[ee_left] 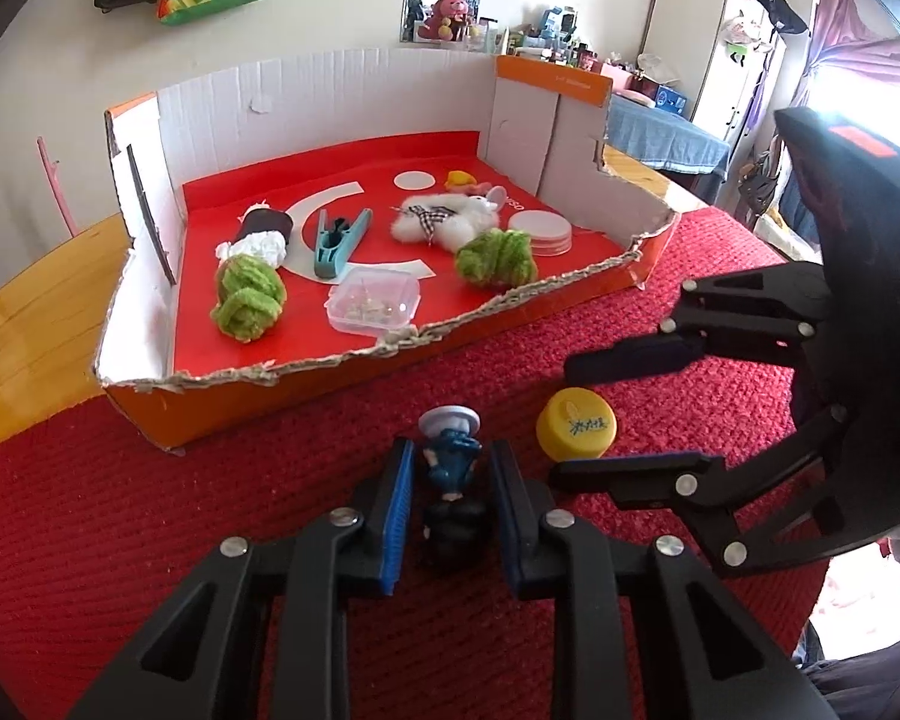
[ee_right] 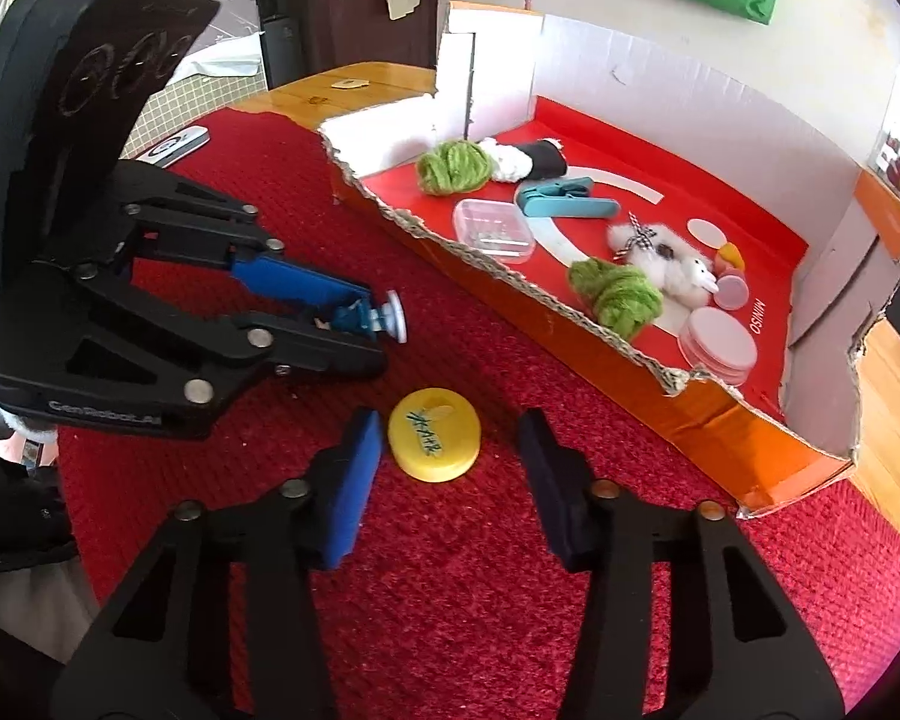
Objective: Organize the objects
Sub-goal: 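Close left tool on blue figure while right tool closes on yellow cap, then carry figure with left tool into box while right tool carries cap in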
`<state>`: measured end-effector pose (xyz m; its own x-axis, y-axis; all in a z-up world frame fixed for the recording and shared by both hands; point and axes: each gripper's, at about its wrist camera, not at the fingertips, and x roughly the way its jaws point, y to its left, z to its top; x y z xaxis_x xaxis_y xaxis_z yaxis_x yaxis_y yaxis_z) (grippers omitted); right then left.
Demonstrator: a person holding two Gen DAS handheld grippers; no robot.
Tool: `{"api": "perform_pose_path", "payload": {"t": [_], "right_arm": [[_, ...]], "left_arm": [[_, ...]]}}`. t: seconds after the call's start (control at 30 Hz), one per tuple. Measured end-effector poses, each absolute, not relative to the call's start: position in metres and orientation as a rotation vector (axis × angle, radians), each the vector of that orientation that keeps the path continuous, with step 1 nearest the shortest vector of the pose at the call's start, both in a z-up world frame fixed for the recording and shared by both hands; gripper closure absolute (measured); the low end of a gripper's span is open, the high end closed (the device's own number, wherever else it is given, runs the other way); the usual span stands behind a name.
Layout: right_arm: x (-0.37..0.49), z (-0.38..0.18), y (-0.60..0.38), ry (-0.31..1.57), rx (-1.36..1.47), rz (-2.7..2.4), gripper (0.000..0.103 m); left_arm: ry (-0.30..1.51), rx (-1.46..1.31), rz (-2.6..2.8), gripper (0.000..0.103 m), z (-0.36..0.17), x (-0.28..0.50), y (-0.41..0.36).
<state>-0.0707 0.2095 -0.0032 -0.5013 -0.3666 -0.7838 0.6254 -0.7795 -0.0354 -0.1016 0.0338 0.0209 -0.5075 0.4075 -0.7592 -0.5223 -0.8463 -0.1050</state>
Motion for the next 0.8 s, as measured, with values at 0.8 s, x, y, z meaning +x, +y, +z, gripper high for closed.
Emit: {"api": "perform_pose_path", "payload": {"t": [0.8], "right_arm": [[-0.037,0.042,0.218,0.306,0.961,-2.358,0.074]], "left_arm": [[0.139,-0.982,2.348,0.082,0.069,-0.055,0.015]]}}
